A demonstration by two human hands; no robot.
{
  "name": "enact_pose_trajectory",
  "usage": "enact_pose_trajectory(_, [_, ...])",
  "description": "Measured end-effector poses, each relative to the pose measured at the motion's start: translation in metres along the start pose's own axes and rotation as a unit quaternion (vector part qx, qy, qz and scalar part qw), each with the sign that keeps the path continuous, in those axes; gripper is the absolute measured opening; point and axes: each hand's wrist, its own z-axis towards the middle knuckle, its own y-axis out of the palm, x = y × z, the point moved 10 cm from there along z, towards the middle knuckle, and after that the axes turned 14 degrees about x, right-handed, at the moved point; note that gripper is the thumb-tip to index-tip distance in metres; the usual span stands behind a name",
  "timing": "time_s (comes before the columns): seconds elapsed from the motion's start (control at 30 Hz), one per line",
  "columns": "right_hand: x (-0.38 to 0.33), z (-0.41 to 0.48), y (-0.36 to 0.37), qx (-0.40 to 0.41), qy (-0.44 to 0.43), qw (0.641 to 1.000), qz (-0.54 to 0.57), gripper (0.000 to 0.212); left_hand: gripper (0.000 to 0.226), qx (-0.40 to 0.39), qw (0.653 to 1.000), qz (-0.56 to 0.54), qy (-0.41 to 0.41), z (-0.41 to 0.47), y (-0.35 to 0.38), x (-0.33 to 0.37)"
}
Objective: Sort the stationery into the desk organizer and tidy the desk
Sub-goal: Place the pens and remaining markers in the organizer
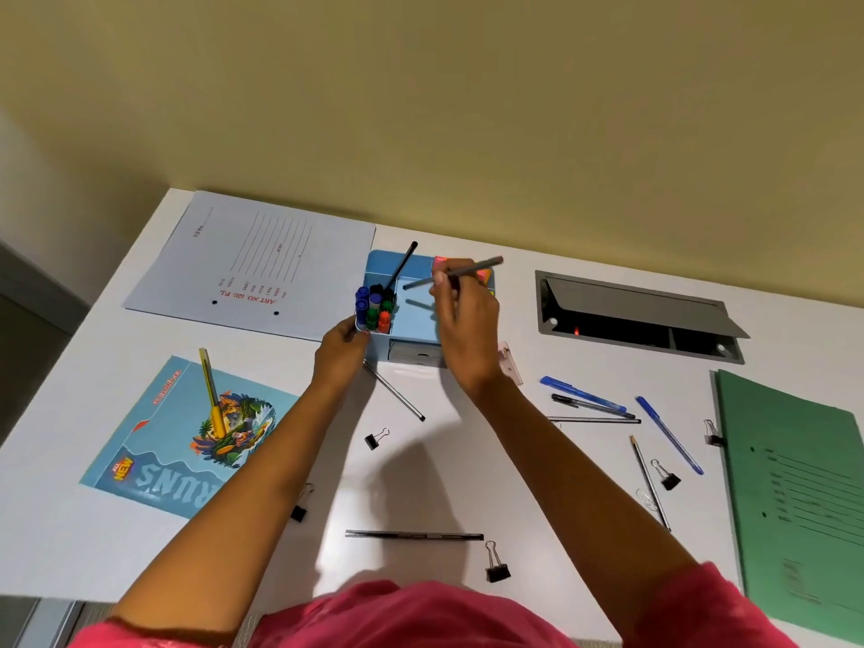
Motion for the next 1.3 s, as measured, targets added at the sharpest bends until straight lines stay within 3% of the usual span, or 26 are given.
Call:
enact_pose_trajectory(0.23, [0.01, 0.01, 0.06, -0.089, -0.035, 0.992, -0.083, 0.026, 0.037, -0.018, 1.0, -0.008, -0.021, 0.002, 0.0, -0.006])
enact_pose_trajectory(0.4, [0.022, 0.014, 0.064, -0.095, -0.016, 0.991, -0.091, 0.02, 0.04, -0.029, 0.999, 0.007, -0.029, 0.006, -0.002, -0.012])
enact_pose_trajectory(0.57, [0.014, 0.009, 0.037, -0.03, -0.005, 0.999, -0.028, 0.02, 0.028, -0.027, 0.999, 0.001, -0.045, 0.009, -0.001, -0.017])
enact_pose_trajectory(0.7, [0.009, -0.026, -0.002, 0.055, -0.033, 0.998, 0.02, 0.012, 0.032, -0.009, 0.999, 0.002, -0.042, 0.015, -0.005, -0.021])
enact_pose_trajectory(0.83, [0.043, -0.086, 0.018, -0.055, 0.01, 0.998, -0.007, 0.011, 0.041, 0.001, 0.999, 0.007, -0.05, 0.019, -0.007, -0.023])
enact_pose_trajectory(1.0, [0.093, -0.131, 0.044, -0.168, 0.001, 0.969, -0.184, 0.023, 0.033, -0.004, 0.999, 0.008, -0.05, 0.018, -0.007, -0.023])
enact_pose_trajectory(1.3, [0.112, -0.141, 0.045, -0.243, -0.052, 0.911, -0.329, 0.009, 0.021, -0.016, 0.999, 0.014, -0.028, 0.018, -0.005, -0.02])
